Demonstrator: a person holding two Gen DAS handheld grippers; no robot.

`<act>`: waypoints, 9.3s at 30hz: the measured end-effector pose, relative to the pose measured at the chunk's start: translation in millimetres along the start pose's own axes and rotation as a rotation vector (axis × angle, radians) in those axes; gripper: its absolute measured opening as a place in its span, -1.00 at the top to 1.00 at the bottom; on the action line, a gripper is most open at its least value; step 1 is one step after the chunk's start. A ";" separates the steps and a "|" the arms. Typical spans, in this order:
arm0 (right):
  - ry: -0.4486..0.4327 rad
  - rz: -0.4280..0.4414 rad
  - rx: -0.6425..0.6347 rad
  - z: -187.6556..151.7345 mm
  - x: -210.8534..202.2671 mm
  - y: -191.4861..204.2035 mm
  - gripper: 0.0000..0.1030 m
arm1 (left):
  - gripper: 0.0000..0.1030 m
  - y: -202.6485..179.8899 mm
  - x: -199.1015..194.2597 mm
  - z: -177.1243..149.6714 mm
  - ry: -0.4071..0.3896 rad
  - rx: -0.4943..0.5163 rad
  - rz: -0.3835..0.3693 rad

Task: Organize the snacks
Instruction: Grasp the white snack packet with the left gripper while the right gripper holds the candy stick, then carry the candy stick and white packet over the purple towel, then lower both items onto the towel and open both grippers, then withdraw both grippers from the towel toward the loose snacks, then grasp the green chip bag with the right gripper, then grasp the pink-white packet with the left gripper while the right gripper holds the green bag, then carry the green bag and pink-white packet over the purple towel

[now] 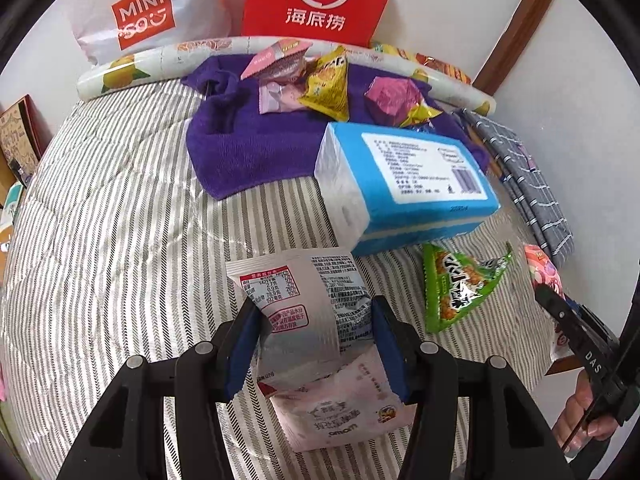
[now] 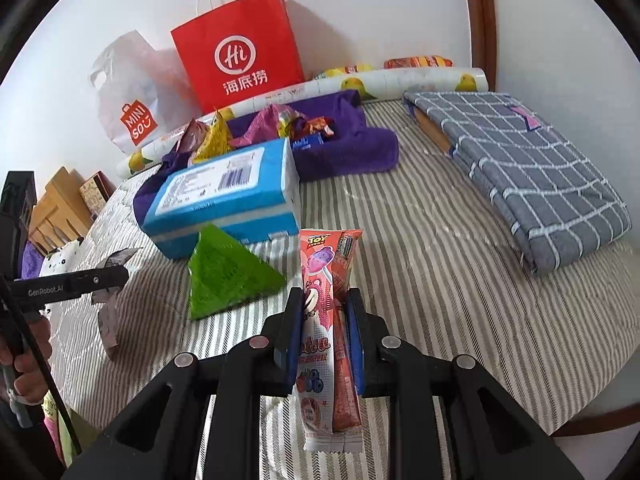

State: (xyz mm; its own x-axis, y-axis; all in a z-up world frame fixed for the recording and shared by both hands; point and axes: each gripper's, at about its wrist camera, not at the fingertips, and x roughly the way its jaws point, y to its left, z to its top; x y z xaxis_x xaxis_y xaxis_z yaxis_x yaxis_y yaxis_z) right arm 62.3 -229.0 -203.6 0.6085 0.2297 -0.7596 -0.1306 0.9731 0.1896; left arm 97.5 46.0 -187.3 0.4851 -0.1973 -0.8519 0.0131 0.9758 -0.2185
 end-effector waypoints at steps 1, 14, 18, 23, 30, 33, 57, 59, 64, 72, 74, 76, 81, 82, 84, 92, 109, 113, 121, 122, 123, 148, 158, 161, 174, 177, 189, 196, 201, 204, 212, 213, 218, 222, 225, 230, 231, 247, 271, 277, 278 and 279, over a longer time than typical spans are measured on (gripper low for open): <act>-0.004 0.000 -0.002 2.6 -1.6 0.9 0.59 | -0.02 -0.5 -2.5 0.9 -0.007 0.002 -0.001; -0.084 0.023 -0.059 41.4 -22.9 25.0 0.59 | -0.02 2.4 -32.1 18.6 -0.076 -0.012 -0.043; -0.099 0.028 -0.074 50.9 -25.1 33.2 0.59 | -0.02 3.8 -42.9 27.1 -0.098 -0.012 -0.069; -0.115 0.031 -0.089 63.8 -25.9 44.2 0.59 | -0.02 3.2 -50.6 39.5 -0.122 0.001 -0.061; -0.136 0.057 -0.090 88.1 -18.2 54.6 0.59 | -0.02 4.4 -53.9 62.1 -0.147 0.014 -0.046; -0.144 0.063 -0.090 98.9 -13.1 57.8 0.59 | -0.02 3.8 -51.9 71.8 -0.159 0.020 -0.036; -0.131 0.135 -0.125 186.4 90.2 73.2 0.59 | -0.02 20.4 22.4 148.6 -0.206 -0.008 -0.010; -0.128 0.151 -0.132 188.3 99.4 75.3 0.59 | -0.02 25.3 31.9 147.3 -0.202 -0.018 -0.006; -0.121 0.178 -0.132 186.5 118.0 75.3 0.60 | -0.02 35.5 46.1 145.1 -0.181 -0.045 -0.008; -0.083 0.210 -0.093 181.2 130.2 62.0 0.59 | -0.03 45.1 54.5 143.2 -0.178 -0.087 -0.027; -0.072 0.235 -0.060 181.4 132.1 56.2 0.59 | -0.03 46.3 57.6 142.6 -0.174 -0.095 -0.018; -0.066 0.235 -0.049 181.4 134.4 54.2 0.59 | -0.03 45.3 59.9 141.9 -0.166 -0.095 -0.024; -0.050 0.246 -0.067 178.2 137.3 58.7 0.59 | -0.03 38.0 59.4 140.3 -0.175 -0.076 -0.044; -0.047 0.250 -0.071 177.6 138.1 60.0 0.59 | -0.03 36.8 60.0 140.1 -0.176 -0.073 -0.046; -0.046 0.241 -0.077 176.9 139.7 61.5 0.59 | -0.03 35.4 61.9 139.7 -0.175 -0.075 -0.048; -0.072 0.181 0.006 181.2 148.5 46.4 0.59 | -0.03 33.6 67.2 139.6 -0.163 -0.083 -0.071; -0.037 0.157 0.047 183.9 163.4 36.4 0.48 | -0.04 31.2 79.3 138.9 -0.137 -0.091 -0.081; -0.050 0.158 0.051 184.5 160.7 35.2 0.32 | -0.04 33.6 81.6 140.1 -0.132 -0.103 -0.080; -0.066 0.152 0.023 184.8 156.2 39.5 0.15 | -0.05 36.1 82.4 140.4 -0.128 -0.109 -0.081; -0.072 0.153 0.020 184.9 154.8 40.1 0.12 | -0.05 35.8 82.9 140.3 -0.126 -0.106 -0.078; -0.075 0.153 0.018 185.0 153.6 40.2 0.11 | -0.05 35.5 83.1 140.5 -0.125 -0.104 -0.078; -0.206 0.240 -0.056 183.7 115.0 49.9 -0.23 | -0.46 33.9 65.2 143.1 -0.182 -0.103 -0.138; -0.223 0.253 -0.056 188.7 91.2 61.2 -0.25 | -0.46 34.0 53.1 142.4 -0.199 -0.092 -0.163; -0.197 0.212 -0.049 186.8 81.3 62.4 -0.25 | -0.46 33.3 51.7 141.6 -0.192 -0.087 -0.179; -0.082 0.132 -0.055 118.4 22.1 53.4 -0.25 | -0.46 14.6 46.7 132.8 -0.167 -0.024 -0.188; -0.038 0.131 -0.054 92.7 22.9 53.7 -0.25 | -0.46 15.1 34.9 123.4 -0.178 -0.021 -0.182; 0.071 0.090 -0.133 21.2 67.4 71.9 -0.34 | -0.46 38.7 -2.2 64.5 -0.152 -0.010 -0.101; 0.047 0.039 -0.164 4.8 72.7 79.3 -0.13 | -0.46 36.9 -2.7 29.3 -0.098 0.013 -0.066; 0.028 0.050 -0.119 3.0 60.0 67.8 -0.11 | -0.46 24.8 4.4 3.3 -0.056 0.070 -0.058; 0.000 0.053 -0.080 6.2 41.7 53.1 -0.11 | -0.46 17.9 7.9 -9.1 -0.029 0.088 -0.099; -0.083 0.039 0.010 7.5 -1.6 11.7 -0.11 | -0.45 -7.0 19.3 -38.5 0.044 0.151 -0.220; -0.090 0.047 0.021 6.3 -5.5 7.8 -0.11 | -0.45 -9.8 20.1 -42.3 0.040 0.157 -0.213; -0.112 0.050 0.039 1.2 -16.2 -2.8 -0.12 | -0.43 -23.6 18.5 -56.1 0.007 0.227 -0.130; -0.104 0.045 0.044 -3.0 -15.4 -6.1 -0.11 | -0.41 -35.6 19.1 -66.1 -0.015 0.293 -0.044; -0.094 0.044 0.056 -5.8 -12.6 -10.2 -0.12 | -0.18 -42.0 19.7 -69.2 -0.042 0.343 0.044; -0.082 0.038 0.068 -8.5 -9.2 -12.9 -0.11 | 0.29 -34.7 13.8 -65.4 -0.060 0.327 0.052; -0.082 0.037 0.070 -8.4 -9.4 -13.0 -0.11 | 0.30 -30.9 12.6 -62.8 -0.054 0.303 0.032; -0.134 0.046 0.030 26.7 -27.0 16.6 -0.11 | 0.33 -9.8 -22.8 -10.1 -0.098 0.136 -0.112; -0.241 0.016 -0.019 168.1 4.8 63.3 -0.11 | 0.33 -31.1 -52.8 153.8 -0.212 0.190 -0.145; -0.258 0.006 -0.010 198.2 20.6 61.0 -0.11 | 0.33 -38.2 -45.9 186.5 -0.229 0.207 -0.172; -0.265 0.003 -0.011 204.4 24.0 60.6 -0.11 | 0.33 -38.6 -42.7 192.3 -0.227 0.207 -0.169; -0.267 0.002 -0.012 208.3 26.6 60.5 -0.11 | 0.33 -38.5 -40.3 196.1 -0.226 0.206 -0.166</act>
State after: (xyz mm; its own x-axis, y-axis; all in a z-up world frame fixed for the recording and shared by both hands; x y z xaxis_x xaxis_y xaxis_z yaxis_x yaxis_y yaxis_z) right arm 233.7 -167.4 -82.7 0.7929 0.2204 -0.5681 -0.1400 0.9732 0.1823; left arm 248.8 35.0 -51.2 0.6422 -0.3518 -0.6810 0.2735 0.9351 -0.2252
